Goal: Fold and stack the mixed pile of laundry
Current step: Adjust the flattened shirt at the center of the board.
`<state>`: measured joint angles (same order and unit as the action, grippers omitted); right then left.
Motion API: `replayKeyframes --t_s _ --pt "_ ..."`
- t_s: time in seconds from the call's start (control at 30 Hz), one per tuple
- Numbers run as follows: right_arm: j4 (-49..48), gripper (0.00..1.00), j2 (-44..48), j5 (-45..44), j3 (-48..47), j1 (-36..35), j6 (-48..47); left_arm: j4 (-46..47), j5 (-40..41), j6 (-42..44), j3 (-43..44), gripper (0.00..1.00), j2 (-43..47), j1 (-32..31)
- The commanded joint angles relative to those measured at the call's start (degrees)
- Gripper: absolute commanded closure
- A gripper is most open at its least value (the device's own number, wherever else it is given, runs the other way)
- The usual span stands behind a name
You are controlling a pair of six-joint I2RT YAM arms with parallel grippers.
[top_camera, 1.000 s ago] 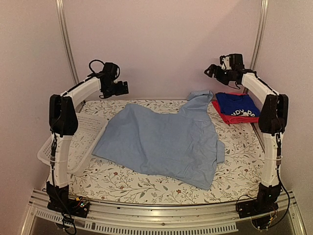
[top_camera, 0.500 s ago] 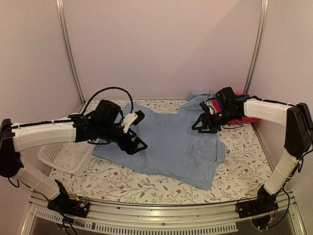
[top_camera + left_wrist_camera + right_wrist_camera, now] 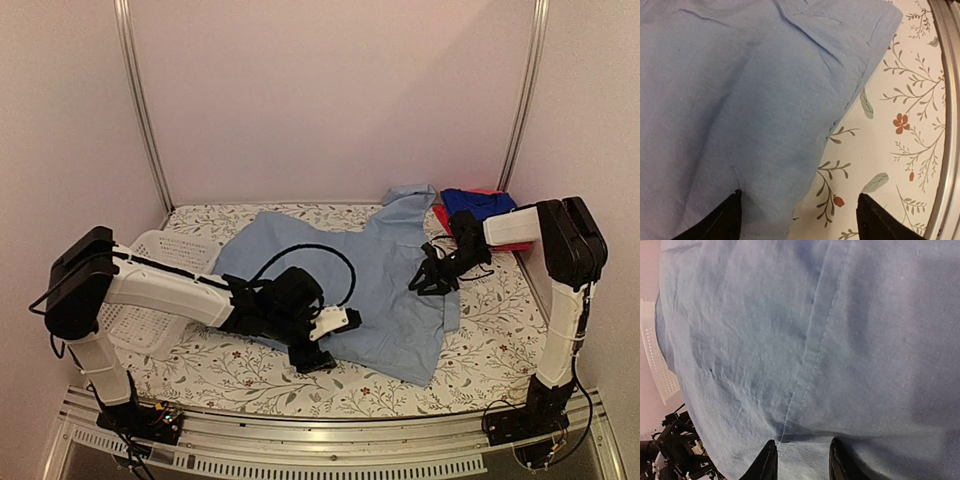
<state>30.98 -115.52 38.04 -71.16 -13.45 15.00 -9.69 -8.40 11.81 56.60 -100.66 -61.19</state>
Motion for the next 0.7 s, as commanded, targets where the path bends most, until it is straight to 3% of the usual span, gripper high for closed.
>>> replayKeyframes --t_s 0.0,0.07,0.13,0.2,0.3,0.4,0.5,0.67 --pt "-0.02 0.65 -4.09 -4.84 -5.58 1.98 -1.97 5.09 5.72 7.23 6.16 0.22 -6.42 -2.00" --pt "0.51 0.65 -5.51 -5.62 -8.85 2.55 -2.29 5.73 7.33 9.25 8.95 0.25 -9.74 -2.49" --pt "1.67 0.66 -7.05 -6.42 -12.62 2.98 -2.71 5.48 8.20 11.45 11.77 0.36 -12.84 -3.11" --pt "3.92 0.66 -7.95 -5.48 -17.15 3.38 -3.65 3.48 9.80 13.44 14.97 0.54 -15.02 -3.35" --pt "6.54 0.65 -5.73 -4.80 -22.18 3.43 -4.61 -0.06 5.26 15.21 18.74 0.79 -15.24 -3.11" --pt "7.77 0.52 1.59 -3.68 -21.89 3.46 -4.20 -3.10 -0.99 14.00 22.97 0.98 -14.00 -1.18" --pt "8.52 0.38 10.85 -2.03 -17.14 3.53 -2.54 -6.42 -7.93 9.27 29.89 1.00 -15.21 3.09" --pt "8.87 0.29 26.82 1.94 -3.76 3.52 0.71 -12.39 -13.48 0.72 46.77 1.00 -25.45 12.19"
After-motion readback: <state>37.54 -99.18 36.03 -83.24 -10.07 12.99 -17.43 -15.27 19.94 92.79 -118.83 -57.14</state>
